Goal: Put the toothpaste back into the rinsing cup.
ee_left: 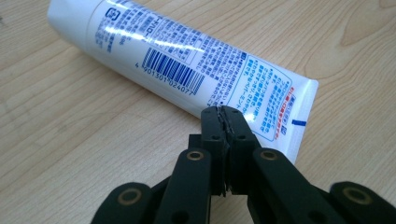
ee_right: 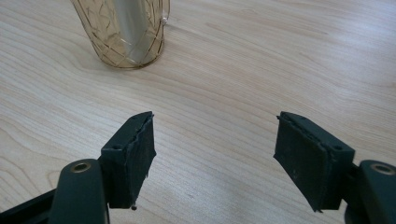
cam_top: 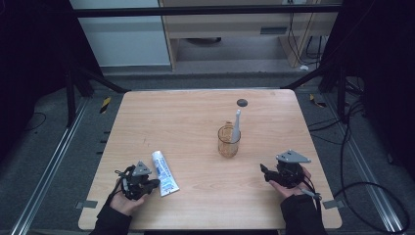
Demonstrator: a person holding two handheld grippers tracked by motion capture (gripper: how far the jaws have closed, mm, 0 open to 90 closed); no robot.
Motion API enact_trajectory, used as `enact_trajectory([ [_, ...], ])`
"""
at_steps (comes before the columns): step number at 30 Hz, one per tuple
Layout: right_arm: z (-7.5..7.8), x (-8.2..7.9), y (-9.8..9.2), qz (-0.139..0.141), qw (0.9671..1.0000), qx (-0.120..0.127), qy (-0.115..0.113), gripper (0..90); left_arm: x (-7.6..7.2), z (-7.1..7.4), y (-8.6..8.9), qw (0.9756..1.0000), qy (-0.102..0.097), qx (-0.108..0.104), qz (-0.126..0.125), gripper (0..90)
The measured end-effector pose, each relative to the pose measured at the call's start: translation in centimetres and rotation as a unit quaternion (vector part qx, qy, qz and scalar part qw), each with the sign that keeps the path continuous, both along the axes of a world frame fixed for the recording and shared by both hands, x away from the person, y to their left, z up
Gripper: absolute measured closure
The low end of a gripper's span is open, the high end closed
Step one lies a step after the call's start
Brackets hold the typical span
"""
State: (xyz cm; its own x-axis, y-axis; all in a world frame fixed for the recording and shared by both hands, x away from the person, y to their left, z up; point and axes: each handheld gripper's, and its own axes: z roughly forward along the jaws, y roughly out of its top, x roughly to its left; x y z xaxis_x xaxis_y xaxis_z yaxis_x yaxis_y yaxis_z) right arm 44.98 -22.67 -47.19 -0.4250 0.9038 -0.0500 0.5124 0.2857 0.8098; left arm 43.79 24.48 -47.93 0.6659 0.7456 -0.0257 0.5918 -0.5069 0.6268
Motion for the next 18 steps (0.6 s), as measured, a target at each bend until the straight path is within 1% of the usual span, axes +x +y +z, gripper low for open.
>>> enact_trajectory([
  [9,-0.2,0.1,0.1,-0.001,1.0000,-0.001,0.003,28.4,0.4,-0.1,-1.4,1.0000,-0.002,-0.004,-0.006,88.0],
  [12,-0.2,0.1,0.1,-0.002,1.0000,-0.002,0.005,28.3,0.7,0.0,-1.8,0.9999,-0.010,-0.001,-0.007,88.3],
  [16,-0.3,0.2,0.1,-0.002,1.0000,-0.002,0.006,28.2,1.2,-0.1,-2.6,0.9998,-0.016,-0.006,-0.006,88.6],
  [18,-0.4,0.3,0.1,-0.003,1.0000,-0.004,0.006,28.2,1.4,0.0,-3.0,0.9998,-0.019,-0.003,-0.005,88.8],
])
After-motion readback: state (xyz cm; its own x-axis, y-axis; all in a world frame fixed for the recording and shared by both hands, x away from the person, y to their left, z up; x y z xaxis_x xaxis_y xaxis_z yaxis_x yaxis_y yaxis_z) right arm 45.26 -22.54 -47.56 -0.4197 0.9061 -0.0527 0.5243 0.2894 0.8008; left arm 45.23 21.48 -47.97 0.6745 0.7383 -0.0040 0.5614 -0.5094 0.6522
